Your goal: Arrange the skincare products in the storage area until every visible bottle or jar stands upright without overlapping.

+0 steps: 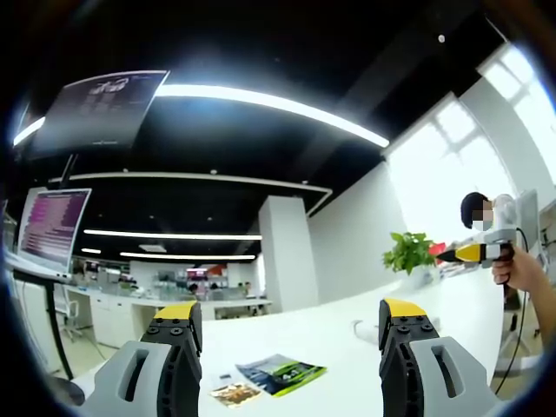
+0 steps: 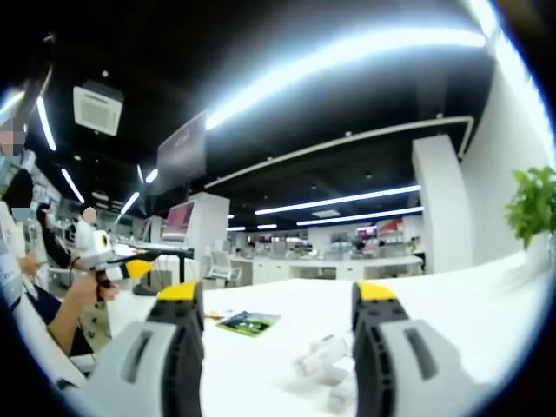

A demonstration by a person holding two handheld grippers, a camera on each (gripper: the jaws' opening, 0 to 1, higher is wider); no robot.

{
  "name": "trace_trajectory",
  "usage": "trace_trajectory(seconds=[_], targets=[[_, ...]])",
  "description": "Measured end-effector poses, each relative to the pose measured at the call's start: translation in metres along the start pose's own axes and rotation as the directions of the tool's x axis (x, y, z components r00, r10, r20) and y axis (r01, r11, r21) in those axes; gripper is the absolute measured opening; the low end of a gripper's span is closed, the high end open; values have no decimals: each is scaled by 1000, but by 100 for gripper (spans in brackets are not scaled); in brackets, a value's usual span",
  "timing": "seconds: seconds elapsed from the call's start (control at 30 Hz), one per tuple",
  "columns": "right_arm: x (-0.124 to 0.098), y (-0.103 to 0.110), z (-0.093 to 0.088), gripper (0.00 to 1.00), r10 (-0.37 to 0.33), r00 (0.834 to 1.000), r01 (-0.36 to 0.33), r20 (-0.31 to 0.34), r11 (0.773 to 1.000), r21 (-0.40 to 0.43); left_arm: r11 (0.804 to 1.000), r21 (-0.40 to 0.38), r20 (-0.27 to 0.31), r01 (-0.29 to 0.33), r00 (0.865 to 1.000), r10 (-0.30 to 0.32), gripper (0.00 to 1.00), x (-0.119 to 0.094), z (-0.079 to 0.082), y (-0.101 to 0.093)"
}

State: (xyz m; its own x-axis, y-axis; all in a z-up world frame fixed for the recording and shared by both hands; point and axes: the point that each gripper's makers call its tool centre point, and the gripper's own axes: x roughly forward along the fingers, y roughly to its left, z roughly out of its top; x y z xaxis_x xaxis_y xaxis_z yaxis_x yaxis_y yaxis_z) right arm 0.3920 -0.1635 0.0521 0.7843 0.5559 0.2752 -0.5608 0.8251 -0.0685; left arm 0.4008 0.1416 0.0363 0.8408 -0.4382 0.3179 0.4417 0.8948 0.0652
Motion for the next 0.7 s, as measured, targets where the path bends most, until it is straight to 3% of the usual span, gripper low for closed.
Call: trace_trajectory(seconds=[0.7], targets=[[-1, 2, 0, 70, 2, 1000, -2, 0, 1000, -1, 1000, 1, -1, 2, 1000, -2, 86, 0, 0, -1]])
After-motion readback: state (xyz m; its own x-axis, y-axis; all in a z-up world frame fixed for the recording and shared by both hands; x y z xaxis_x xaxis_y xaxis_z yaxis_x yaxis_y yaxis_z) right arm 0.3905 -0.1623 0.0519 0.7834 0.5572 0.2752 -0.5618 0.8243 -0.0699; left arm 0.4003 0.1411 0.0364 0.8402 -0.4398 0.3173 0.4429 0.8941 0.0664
